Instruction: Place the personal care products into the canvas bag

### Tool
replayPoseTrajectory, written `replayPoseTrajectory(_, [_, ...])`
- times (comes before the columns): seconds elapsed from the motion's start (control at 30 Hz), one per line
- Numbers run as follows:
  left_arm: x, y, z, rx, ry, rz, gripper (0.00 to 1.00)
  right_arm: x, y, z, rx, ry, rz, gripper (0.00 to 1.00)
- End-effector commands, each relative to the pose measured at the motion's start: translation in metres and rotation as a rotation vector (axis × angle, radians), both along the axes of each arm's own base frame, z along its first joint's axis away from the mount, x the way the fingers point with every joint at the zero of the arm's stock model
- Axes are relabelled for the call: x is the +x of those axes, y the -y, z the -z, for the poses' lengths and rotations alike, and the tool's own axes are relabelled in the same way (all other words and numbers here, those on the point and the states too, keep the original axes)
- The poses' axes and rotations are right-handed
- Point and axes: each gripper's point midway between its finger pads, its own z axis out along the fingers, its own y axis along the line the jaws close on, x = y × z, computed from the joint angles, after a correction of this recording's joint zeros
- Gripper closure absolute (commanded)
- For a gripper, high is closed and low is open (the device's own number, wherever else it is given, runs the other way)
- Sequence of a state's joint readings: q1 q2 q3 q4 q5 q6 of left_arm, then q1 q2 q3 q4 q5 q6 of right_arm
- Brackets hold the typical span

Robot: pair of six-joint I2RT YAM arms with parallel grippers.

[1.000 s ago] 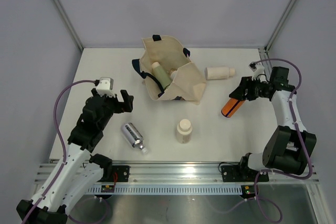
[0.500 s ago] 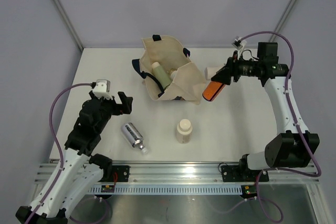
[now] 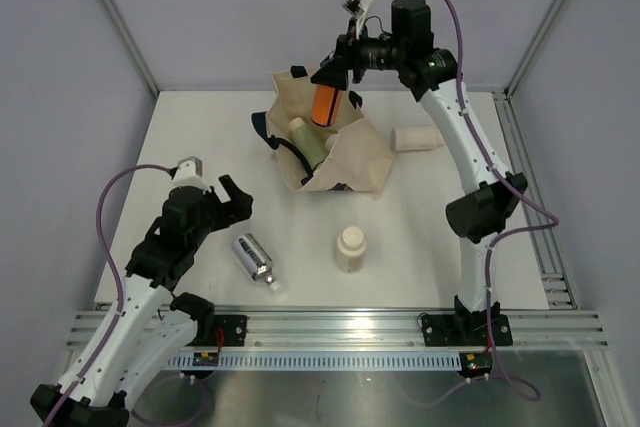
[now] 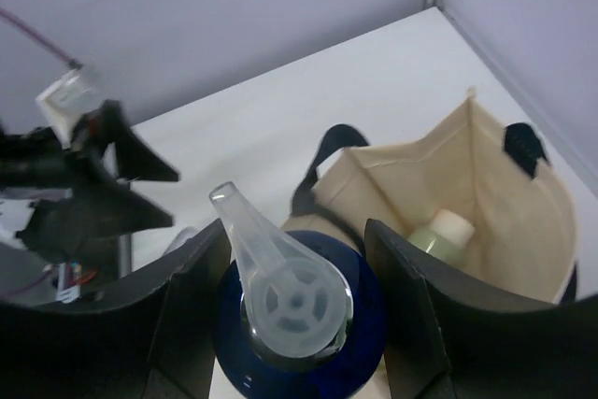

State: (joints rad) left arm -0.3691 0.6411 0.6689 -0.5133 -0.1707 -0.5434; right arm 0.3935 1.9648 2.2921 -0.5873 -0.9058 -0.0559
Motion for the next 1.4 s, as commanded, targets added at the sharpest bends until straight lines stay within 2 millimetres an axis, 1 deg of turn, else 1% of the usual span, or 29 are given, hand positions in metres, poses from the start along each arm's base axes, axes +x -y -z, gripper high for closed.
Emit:
replayPoseTrajectory(0.0, [-0.010,-0.001,-0.017,-0.127,-0.004,-0.071,0.01,0.040,-0.019,0.002,-0.002,0.019,0.109,1.00])
replayPoseTrajectory(0.1, [-0.016,-0.001,-0.006,-0.167,-0.020,-0.088,0.01,0.066,-0.031,0.048,-0.102,0.040,0.179,1.00])
replayPoseTrajectory(0.2, [-0.020,0.003,0.016,-0.233,-0.082,-0.126,0.01,0.084,-0.025,0.080,-0.243,0.104,0.268,1.00])
replayPoseTrajectory(0.23, [-0.022,0.004,0.027,-0.244,-0.113,-0.139,0.01,0.095,-0.013,0.093,-0.335,0.153,0.329,1.00])
replayPoseTrajectory(0.27, [-0.024,0.005,0.032,-0.260,-0.142,-0.145,0.01,0.096,-0.011,0.099,-0.383,0.183,0.352,1.00])
replayPoseTrajectory(0.3, [-0.026,0.006,0.038,-0.270,-0.167,-0.162,0.01,0.096,-0.003,0.090,-0.409,0.230,0.387,1.00])
replayPoseTrajectory(0.33, [-0.027,0.006,0.046,-0.287,-0.211,-0.192,0.01,0.108,0.014,0.105,-0.509,0.287,0.454,1.00])
replayPoseTrajectory(0.4, [-0.030,0.006,0.056,-0.299,-0.274,-0.228,0.01,0.106,0.025,0.097,-0.568,0.368,0.506,0.97])
replayPoseTrajectory(0.43, [-0.031,0.008,0.064,-0.290,-0.318,-0.239,0.01,0.112,0.038,0.109,-0.647,0.399,0.543,0.96])
replayPoseTrajectory(0.5, [-0.034,0.010,0.072,-0.291,-0.378,-0.248,0.01,0.112,0.045,0.121,-0.723,0.423,0.564,0.91])
replayPoseTrajectory(0.53, [-0.035,0.011,0.075,-0.283,-0.402,-0.253,0.01,0.114,0.054,0.135,-0.801,0.431,0.578,0.85])
replayPoseTrajectory(0.6, [-0.037,0.011,0.086,-0.252,-0.469,-0.261,0.01,0.110,0.051,0.159,-0.879,0.428,0.550,0.72])
replayPoseTrajectory(0.63, [-0.037,0.012,0.089,-0.242,-0.485,-0.259,0.01,0.107,0.054,0.174,-0.928,0.415,0.539,0.53])
replayPoseTrajectory(0.7, [-0.037,0.016,0.096,-0.229,-0.530,-0.245,0.01,0.101,0.051,0.194,-0.954,0.364,0.510,0.29])
replayPoseTrajectory(0.73, [-0.037,0.017,0.098,-0.224,-0.540,-0.237,0.01,0.098,0.052,0.197,-0.965,0.342,0.503,0.01])
replayPoseTrajectory(0.77, [-0.035,0.022,0.099,-0.231,-0.549,-0.220,0.01,0.096,0.052,0.197,-0.961,0.330,0.502,0.01])
replayPoseTrajectory(0.87, [-0.035,0.025,0.113,-0.199,-0.620,-0.212,0.01,0.090,0.057,0.174,-0.897,0.312,0.541,0.00])
replayPoseTrajectory(0.9, [-0.038,0.025,0.124,-0.169,-0.673,-0.216,0.01,0.083,0.060,0.148,-0.836,0.322,0.559,0.00])
replayPoseTrajectory(0.97, [-0.042,0.027,0.129,-0.124,-0.718,-0.205,0.01,0.071,0.064,0.131,-0.753,0.299,0.499,0.00])
replayPoseTrajectory(1.0, [-0.045,0.027,0.136,-0.091,-0.756,-0.207,0.01,0.058,0.068,0.104,-0.697,0.318,0.489,0.00])
replayPoseTrajectory(1.03, [-0.046,0.032,0.136,-0.070,-0.762,-0.189,0.01,0.042,0.063,0.100,-0.644,0.305,0.408,0.00])
replayPoseTrajectory(1.07, [-0.047,0.031,0.139,-0.046,-0.766,-0.192,0.01,0.041,0.063,0.109,-0.635,0.284,0.377,0.01])
replayPoseTrajectory(1.1, [-0.049,0.032,0.142,-0.034,-0.772,-0.194,0.01,0.016,0.072,0.061,-0.551,0.353,0.382,0.00])
replayPoseTrajectory(1.17, [-0.052,0.038,0.150,-0.004,-0.798,-0.173,0.03,-0.011,0.068,0.054,-0.483,0.372,0.294,0.01])
replayPoseTrajectory(1.2, [-0.053,0.039,0.153,0.005,-0.810,-0.165,0.06,-0.031,0.073,0.028,-0.428,0.420,0.295,0.00])
replayPoseTrajectory(1.27, [-0.054,0.046,0.161,0.025,-0.823,-0.125,0.23,-0.052,0.075,0.019,-0.358,0.405,0.261,0.01])
replayPoseTrajectory(1.3, [-0.054,0.047,0.163,0.040,-0.822,-0.109,0.28,-0.061,0.089,0.002,-0.306,0.383,0.309,0.01])
replayPoseTrajectory(1.33, [-0.053,0.048,0.164,0.050,-0.822,-0.092,0.43,-0.069,0.093,-0.003,-0.264,0.371,0.289,0.00])
replayPoseTrajectory(1.37, [-0.051,0.051,0.165,0.045,-0.817,-0.074,0.50,-0.072,0.101,-0.008,-0.235,0.354,0.293,0.01])
